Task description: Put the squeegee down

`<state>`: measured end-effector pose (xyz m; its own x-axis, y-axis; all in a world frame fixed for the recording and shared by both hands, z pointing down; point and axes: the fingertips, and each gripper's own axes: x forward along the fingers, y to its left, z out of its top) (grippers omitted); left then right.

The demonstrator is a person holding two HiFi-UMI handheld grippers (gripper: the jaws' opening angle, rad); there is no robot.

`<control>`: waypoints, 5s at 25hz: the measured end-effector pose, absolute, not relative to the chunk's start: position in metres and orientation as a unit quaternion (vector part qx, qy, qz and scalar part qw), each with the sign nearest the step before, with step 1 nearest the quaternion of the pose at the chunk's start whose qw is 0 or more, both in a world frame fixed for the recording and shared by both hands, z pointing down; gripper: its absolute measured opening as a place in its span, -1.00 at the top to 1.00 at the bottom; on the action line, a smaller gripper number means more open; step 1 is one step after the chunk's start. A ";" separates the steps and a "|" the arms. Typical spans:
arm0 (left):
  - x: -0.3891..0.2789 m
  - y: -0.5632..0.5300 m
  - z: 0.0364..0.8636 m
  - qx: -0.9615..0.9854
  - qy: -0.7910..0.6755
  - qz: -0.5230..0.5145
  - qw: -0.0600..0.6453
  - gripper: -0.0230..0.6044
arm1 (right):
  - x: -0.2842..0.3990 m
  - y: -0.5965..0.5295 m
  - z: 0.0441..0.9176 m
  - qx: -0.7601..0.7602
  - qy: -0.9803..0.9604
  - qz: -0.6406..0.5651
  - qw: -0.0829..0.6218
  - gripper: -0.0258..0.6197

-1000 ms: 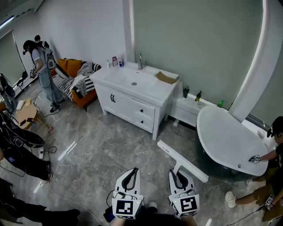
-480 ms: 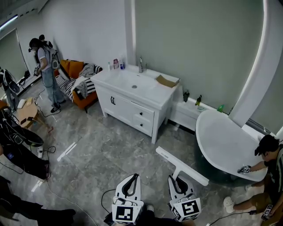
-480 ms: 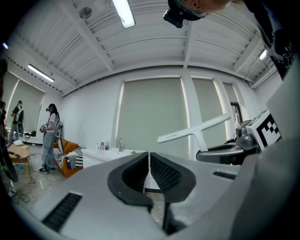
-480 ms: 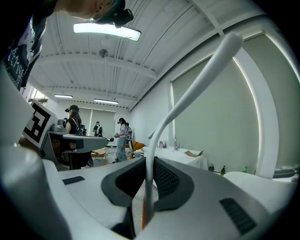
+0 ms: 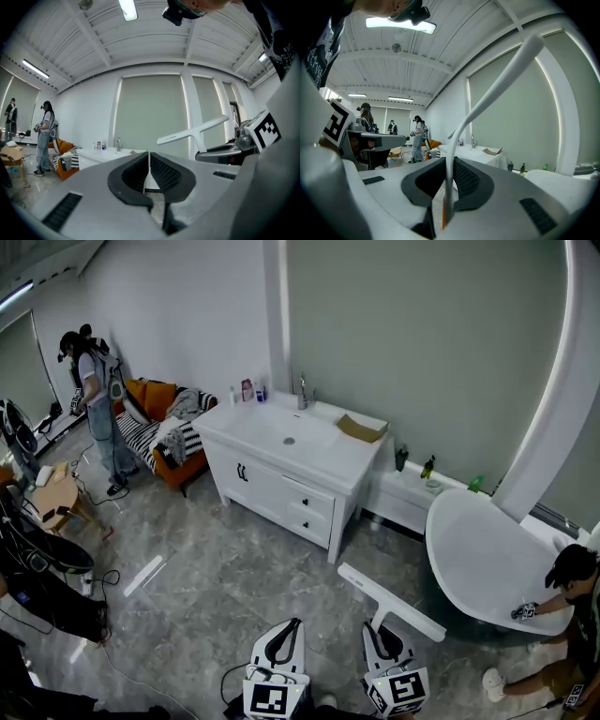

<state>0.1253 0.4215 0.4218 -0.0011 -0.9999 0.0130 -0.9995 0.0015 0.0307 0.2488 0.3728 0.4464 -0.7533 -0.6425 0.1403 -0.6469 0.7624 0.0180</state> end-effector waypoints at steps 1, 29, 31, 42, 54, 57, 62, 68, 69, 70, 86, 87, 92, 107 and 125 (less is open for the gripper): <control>0.118 0.415 0.420 0.709 -0.705 -0.005 0.014 0.88 | 0.241 0.367 0.445 0.345 -0.936 0.015 0.068 0.75; 0.026 0.294 0.432 0.737 -0.674 -0.003 0.042 0.88 | 0.148 0.257 0.468 0.381 -0.919 0.057 0.081 0.75; 0.020 0.277 0.432 0.734 -0.678 -0.004 0.040 0.88 | 0.143 0.239 0.469 0.377 -0.921 0.058 0.082 0.75; 0.008 0.158 0.419 0.730 -0.682 -0.020 0.029 0.88 | 0.125 0.124 0.466 0.356 -0.930 0.058 0.072 0.75; 0.014 0.090 0.420 0.736 -0.676 -0.019 0.030 0.88 | 0.134 0.053 0.476 0.374 -0.921 0.088 0.068 0.75; 0.011 0.084 0.425 0.733 -0.679 -0.020 0.036 0.88 | 0.131 0.045 0.482 0.369 -0.921 0.101 0.075 0.75; -0.004 0.072 0.432 0.726 -0.685 -0.020 0.050 0.88 | 0.116 0.029 0.489 0.362 -0.921 0.114 0.087 0.75; -0.030 0.044 0.443 0.725 -0.686 -0.015 0.061 0.88 | 0.089 0.008 0.500 0.358 -0.920 0.127 0.100 0.75; -0.036 0.036 0.443 0.726 -0.685 -0.015 0.062 0.88 | 0.083 0.002 0.500 0.359 -0.919 0.129 0.102 0.75; -0.042 0.027 0.442 0.727 -0.683 -0.014 0.061 0.88 | 0.078 -0.005 0.501 0.362 -0.917 0.131 0.104 0.75; -0.108 -0.106 0.429 0.788 -0.613 -0.013 0.052 0.88 | 0.009 -0.118 0.490 0.439 -0.882 0.142 0.092 0.75; -0.111 -0.110 0.431 0.790 -0.610 -0.012 0.053 0.88 | 0.006 -0.122 0.491 0.443 -0.880 0.144 0.092 0.75; -0.129 -0.129 0.436 0.796 -0.603 -0.009 0.058 0.88 | -0.009 -0.137 0.494 0.456 -0.873 0.149 0.086 0.75; -0.131 -0.178 0.448 0.797 -0.598 -0.008 0.088 0.88 | -0.026 -0.182 0.503 0.441 -0.877 0.164 0.094 0.75; -0.109 -0.273 0.450 0.794 -0.603 0.005 0.076 0.88 | 0.002 -0.286 0.504 0.432 -0.883 0.162 0.085 0.75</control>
